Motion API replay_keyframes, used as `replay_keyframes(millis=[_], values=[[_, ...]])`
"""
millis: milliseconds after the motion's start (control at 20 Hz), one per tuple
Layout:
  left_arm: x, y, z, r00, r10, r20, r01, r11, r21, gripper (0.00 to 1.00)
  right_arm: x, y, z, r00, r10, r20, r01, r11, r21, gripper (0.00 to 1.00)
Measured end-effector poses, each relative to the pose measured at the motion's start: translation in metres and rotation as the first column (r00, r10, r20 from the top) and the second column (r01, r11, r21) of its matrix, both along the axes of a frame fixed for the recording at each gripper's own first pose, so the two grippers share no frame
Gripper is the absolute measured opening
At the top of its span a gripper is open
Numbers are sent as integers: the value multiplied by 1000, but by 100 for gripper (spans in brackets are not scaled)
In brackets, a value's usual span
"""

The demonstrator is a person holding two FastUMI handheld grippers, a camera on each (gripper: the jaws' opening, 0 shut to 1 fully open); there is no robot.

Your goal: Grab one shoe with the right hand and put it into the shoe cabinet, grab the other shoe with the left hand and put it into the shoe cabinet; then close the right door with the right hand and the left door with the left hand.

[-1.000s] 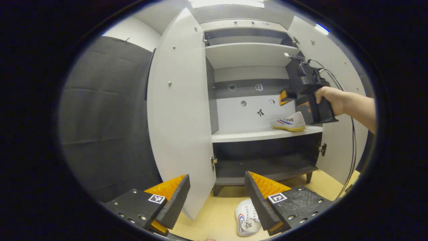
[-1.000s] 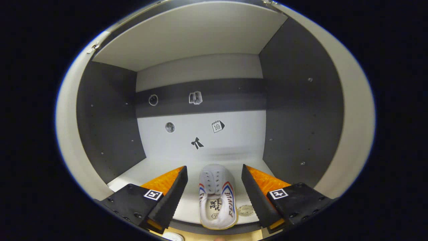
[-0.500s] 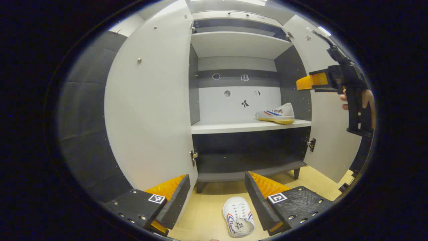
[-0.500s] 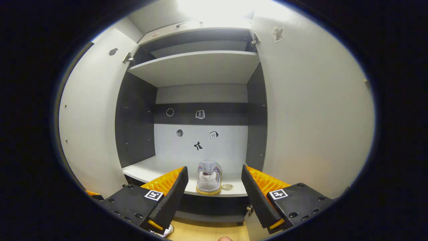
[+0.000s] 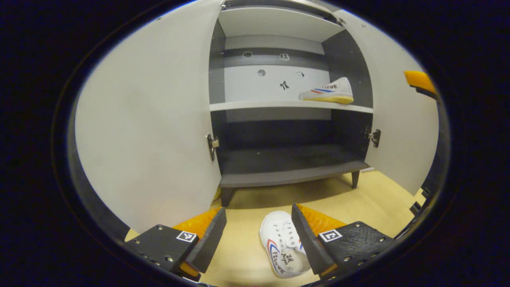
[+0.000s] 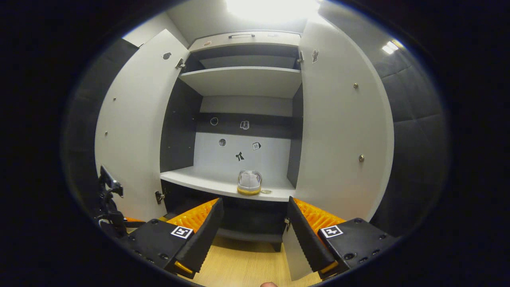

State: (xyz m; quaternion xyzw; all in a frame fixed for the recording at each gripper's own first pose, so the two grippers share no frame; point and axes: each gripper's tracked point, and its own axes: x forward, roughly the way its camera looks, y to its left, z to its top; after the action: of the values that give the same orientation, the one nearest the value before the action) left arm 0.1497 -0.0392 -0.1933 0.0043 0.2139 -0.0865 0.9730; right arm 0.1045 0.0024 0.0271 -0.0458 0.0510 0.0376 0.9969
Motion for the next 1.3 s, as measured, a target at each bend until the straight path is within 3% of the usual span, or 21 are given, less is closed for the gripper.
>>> replay_keyframes(millis=[100, 550, 600, 750, 1000, 1050, 1150, 1300], values=[[0, -5, -27, 998, -11, -67, 11, 1000, 8, 95, -9, -8, -10, 1000, -9, -24, 8, 1000, -28, 96], [-4, -20, -103, 968, -35, -250, 39, 999, 11, 95, -39, -15, -22, 994, -32, -104, 30, 999, -14, 100], [-6, -19, -110, 964, -29, -263, 37, 999, 25, 89, -41, -14, -24, 994, -27, -108, 26, 1000, -13, 100], [-15, -21, -134, 945, -29, -326, 40, 999, 28, 100, -42, -10, -31, 991, -12, -134, 12, 1000, 2, 100], [-15, -20, -139, 952, -34, -303, 52, 997, 50, 100, -43, -13, -31, 992, -4, -126, 6, 1000, 16, 100], [-14, -25, -142, 949, -50, -310, 62, 998, 27, 88, -43, -12, -32, 992, 1, -126, 1, 1000, 16, 100], [-17, -35, -142, 949, -61, -310, 58, 998, -17, 82, -44, -10, -36, 991, 10, -136, -8, 1000, 15, 100], [-15, -36, -142, 955, -53, -293, 64, 998, 27, 53, -44, -5, -34, 990, 29, -141, -25, 999, 28, 100]])
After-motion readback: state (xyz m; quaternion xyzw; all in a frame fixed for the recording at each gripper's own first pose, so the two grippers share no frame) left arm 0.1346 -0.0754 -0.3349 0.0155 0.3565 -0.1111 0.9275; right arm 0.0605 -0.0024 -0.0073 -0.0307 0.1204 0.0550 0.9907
